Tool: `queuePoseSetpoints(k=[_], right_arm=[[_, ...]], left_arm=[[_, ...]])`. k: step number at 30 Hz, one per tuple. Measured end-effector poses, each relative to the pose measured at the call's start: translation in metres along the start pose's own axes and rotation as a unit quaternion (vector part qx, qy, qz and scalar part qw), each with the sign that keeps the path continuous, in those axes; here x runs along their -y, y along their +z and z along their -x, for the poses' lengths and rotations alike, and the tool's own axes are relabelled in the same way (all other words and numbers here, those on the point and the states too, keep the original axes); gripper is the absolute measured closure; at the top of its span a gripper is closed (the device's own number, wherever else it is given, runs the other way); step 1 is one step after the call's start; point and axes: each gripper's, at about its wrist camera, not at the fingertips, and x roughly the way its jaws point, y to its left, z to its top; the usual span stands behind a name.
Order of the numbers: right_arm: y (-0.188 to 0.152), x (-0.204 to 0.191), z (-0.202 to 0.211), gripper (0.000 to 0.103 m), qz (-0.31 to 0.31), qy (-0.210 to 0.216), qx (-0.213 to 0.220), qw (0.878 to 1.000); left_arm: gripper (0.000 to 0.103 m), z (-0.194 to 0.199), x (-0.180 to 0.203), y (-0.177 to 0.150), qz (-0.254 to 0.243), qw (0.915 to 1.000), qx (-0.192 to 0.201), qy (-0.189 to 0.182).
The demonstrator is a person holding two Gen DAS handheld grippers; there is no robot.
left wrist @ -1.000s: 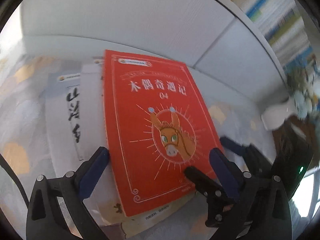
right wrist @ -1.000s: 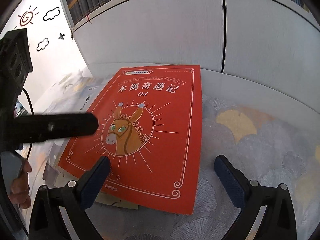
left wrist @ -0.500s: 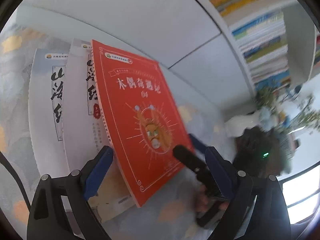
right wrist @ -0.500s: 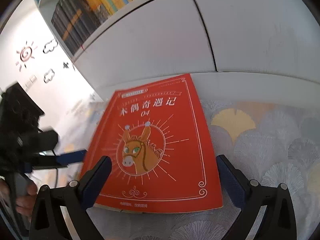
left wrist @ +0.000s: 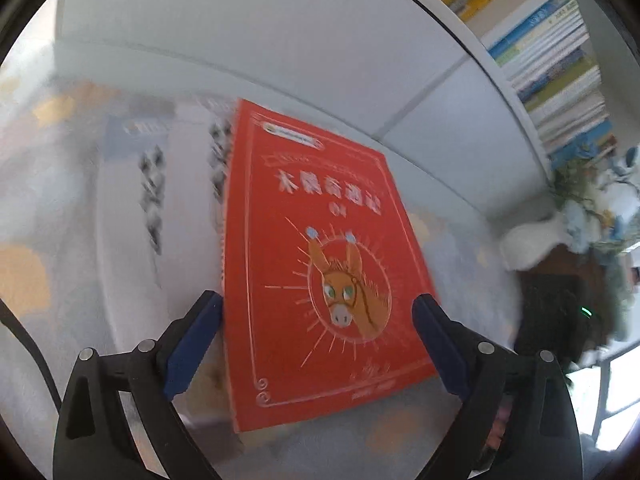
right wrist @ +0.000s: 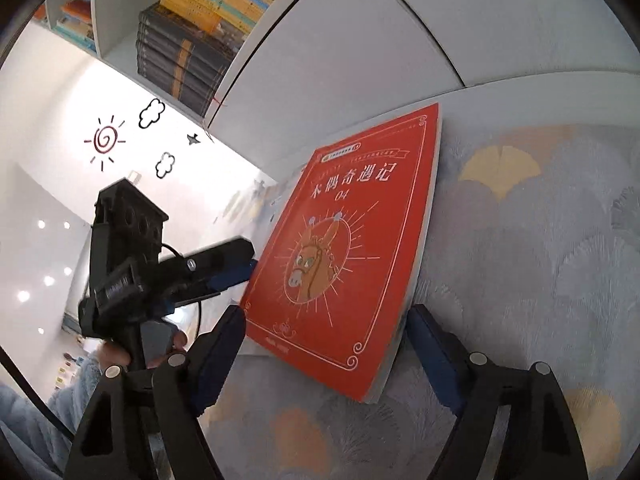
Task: Organize books
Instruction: 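Lift and carry the red book toward the stack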
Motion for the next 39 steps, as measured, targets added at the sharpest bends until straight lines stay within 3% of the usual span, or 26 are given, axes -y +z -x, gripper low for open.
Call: queuePoseSetpoints(k=[1, 2, 4, 6, 8, 12, 14, 16, 22, 25, 31, 33, 39], right_arm=[[0.000, 0.001, 0.001, 0.023, -0.006, 0.006, 0.002, 1.000], [0.000, 0.004, 0.001, 0.028, -0.016, 0.013, 0.002, 1.000], [0.002, 0.006, -0.003, 0.040, -0.023, 0.022, -0.006, 0.999], [-0.004, 0.005, -0.005, 0.043, -0.026, 0.043, -0.029, 0.998], [-0.013, -0.010, -0.007, 0.043, 0.004, 0.022, -0.036, 0.999], [-0.028, -0.030, -0.003, 0.050, 0.018, -0.038, -0.008, 0.999], [-0.034, -0.045, 0.004, 0.052, 0.044, -0.084, 0.014, 0.995], [-0.040, -0.068, 0.008, 0.062, 0.101, -0.124, 0.022, 0.987], [-0.054, -0.117, 0.016, 0.064, 0.182, -0.143, 0.028, 0.972], [-0.062, -0.141, 0.015, 0.064, 0.206, -0.148, 0.022, 0.967], [-0.095, -0.204, 0.028, 0.064, 0.272, -0.121, 0.017, 0.954], [-0.099, -0.223, 0.030, 0.069, 0.279, -0.103, 0.022, 0.955], [-0.131, -0.288, 0.033, 0.069, 0.305, -0.081, 0.033, 0.948]], left_arm=[[0.009, 0.000, -0.003, -0.002, 0.012, 0.9992, -0.016, -0.034], [0.009, -0.002, -0.008, -0.007, 0.038, 0.9933, -0.047, -0.098], [0.009, -0.012, -0.010, -0.019, 0.076, 0.9805, -0.091, -0.156], [0.010, -0.011, 0.000, -0.027, 0.047, 0.9867, -0.082, -0.133], [0.010, -0.009, 0.010, -0.032, 0.021, 0.9910, -0.074, -0.109], [0.015, -0.002, 0.014, -0.034, 0.017, 0.9949, -0.080, -0.059], [0.018, 0.014, 0.027, -0.034, -0.021, 0.9981, -0.055, -0.018], [0.018, 0.028, 0.039, -0.041, -0.068, 0.9968, -0.036, 0.020], [0.019, 0.072, 0.048, -0.052, -0.083, 0.9959, -0.023, 0.026], [0.019, 0.104, 0.030, -0.075, -0.077, 0.9965, -0.024, 0.023], [0.020, 0.159, 0.030, -0.114, -0.112, 0.9923, -0.025, 0.046], [0.021, 0.181, 0.026, -0.125, -0.101, 0.9937, -0.016, 0.044], [0.021, 0.240, 0.012, -0.156, -0.091, 0.9944, 0.011, 0.054]])
